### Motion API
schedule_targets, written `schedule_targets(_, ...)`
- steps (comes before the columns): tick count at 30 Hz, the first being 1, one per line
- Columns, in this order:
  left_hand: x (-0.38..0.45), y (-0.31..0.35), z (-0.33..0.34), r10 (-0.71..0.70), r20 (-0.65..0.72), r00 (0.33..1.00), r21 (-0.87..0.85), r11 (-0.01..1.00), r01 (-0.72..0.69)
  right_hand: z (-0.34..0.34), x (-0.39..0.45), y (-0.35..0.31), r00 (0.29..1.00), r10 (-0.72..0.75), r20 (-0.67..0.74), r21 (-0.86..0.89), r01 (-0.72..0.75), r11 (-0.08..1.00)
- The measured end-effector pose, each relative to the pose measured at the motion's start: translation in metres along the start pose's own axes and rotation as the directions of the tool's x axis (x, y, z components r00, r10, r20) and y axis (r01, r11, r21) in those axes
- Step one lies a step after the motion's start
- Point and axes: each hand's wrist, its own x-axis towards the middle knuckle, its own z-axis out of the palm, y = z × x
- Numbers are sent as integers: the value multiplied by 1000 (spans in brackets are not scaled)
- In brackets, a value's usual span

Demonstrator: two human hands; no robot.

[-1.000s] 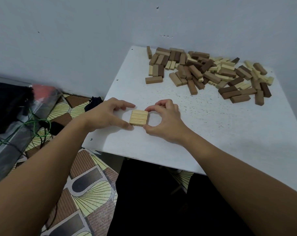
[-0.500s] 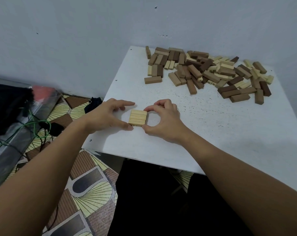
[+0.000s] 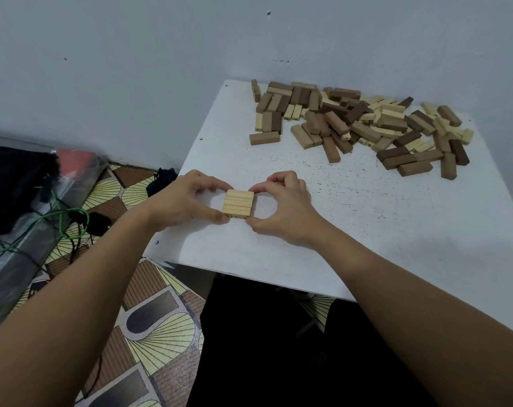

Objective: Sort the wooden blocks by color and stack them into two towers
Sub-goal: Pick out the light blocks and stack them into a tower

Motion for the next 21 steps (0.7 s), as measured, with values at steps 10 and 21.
schedule_targets(10,0,-1,1,2,-25,1000,-24,1000,-2,0,0,-1,1000,9,12,-9,-9,1000)
schedule_targets(21,-3,2,0,-1,-30,1000,-53,999,0,0,1,-1,1000,18,15,-27,-17,999)
